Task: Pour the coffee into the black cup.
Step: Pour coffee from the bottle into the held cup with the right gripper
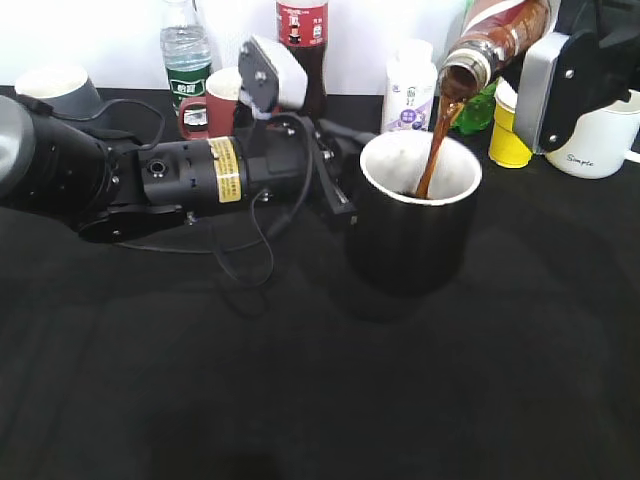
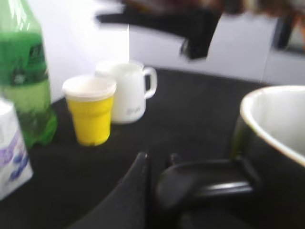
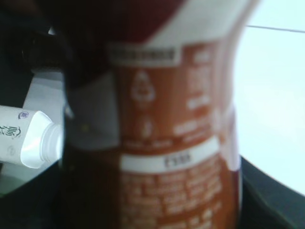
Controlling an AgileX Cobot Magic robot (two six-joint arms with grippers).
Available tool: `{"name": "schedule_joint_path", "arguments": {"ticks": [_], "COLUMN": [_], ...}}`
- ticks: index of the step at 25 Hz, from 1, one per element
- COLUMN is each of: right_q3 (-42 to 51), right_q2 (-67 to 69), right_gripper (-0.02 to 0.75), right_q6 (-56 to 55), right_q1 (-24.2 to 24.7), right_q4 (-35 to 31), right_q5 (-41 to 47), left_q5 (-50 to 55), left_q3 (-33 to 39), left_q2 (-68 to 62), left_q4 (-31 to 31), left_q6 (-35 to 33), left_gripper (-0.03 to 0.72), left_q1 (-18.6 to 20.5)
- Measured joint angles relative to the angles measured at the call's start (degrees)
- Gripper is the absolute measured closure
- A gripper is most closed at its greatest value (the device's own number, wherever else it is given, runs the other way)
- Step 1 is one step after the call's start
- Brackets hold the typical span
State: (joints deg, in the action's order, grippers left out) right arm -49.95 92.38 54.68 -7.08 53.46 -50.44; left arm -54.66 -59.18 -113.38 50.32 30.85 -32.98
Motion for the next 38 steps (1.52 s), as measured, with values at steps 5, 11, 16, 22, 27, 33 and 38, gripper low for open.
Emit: {"name": "schedule_joint_path", "arguments": {"ticks": [5, 11, 16, 22, 27, 33, 38], "right_q3": [0.0, 0.0, 0.0, 0.0, 0.0, 0.0, 0.0], "right_q2": [0.0, 0.0, 0.0, 0.0, 0.0, 0.0, 0.0], "right_gripper": [0.211, 0.211, 0.211, 0.211, 0.211, 0.211, 0.211], "right_q6": [1.4, 2.7, 4.2, 0.4, -14.7, -50.6, -84.0], "right_q1": [0.0, 0.0, 0.0, 0.0, 0.0, 0.0, 0.0], "right_q4": [0.0, 0.0, -0.1, 0.0, 3.9, 4.2, 4.2], "right_q5": [-1.0, -1.7, -1.8, -1.9, -2.3, -3.2, -0.9], "left_q5": [0.4, 0.5, 0.5, 0.3, -2.1, -4.7, -5.4], "left_q3": [0.0, 0.0, 0.0, 0.0, 0.0, 0.0, 1.7], "left_q2": [0.0, 0.0, 0.0, 0.0, 0.0, 0.1, 3.0], "left_q4": [0.1, 0.1, 0.2, 0.6, -0.8, -0.1, 3.0], "left_q6": [0.1, 1.5, 1.6, 1.6, 1.6, 1.6, 1.6], "left_gripper": [0.628, 0.628, 0.628, 0.628, 0.628, 0.628, 0.628], "left_q1": [0.0, 0.0, 0.0, 0.0, 0.7, 5.9, 18.8]}}
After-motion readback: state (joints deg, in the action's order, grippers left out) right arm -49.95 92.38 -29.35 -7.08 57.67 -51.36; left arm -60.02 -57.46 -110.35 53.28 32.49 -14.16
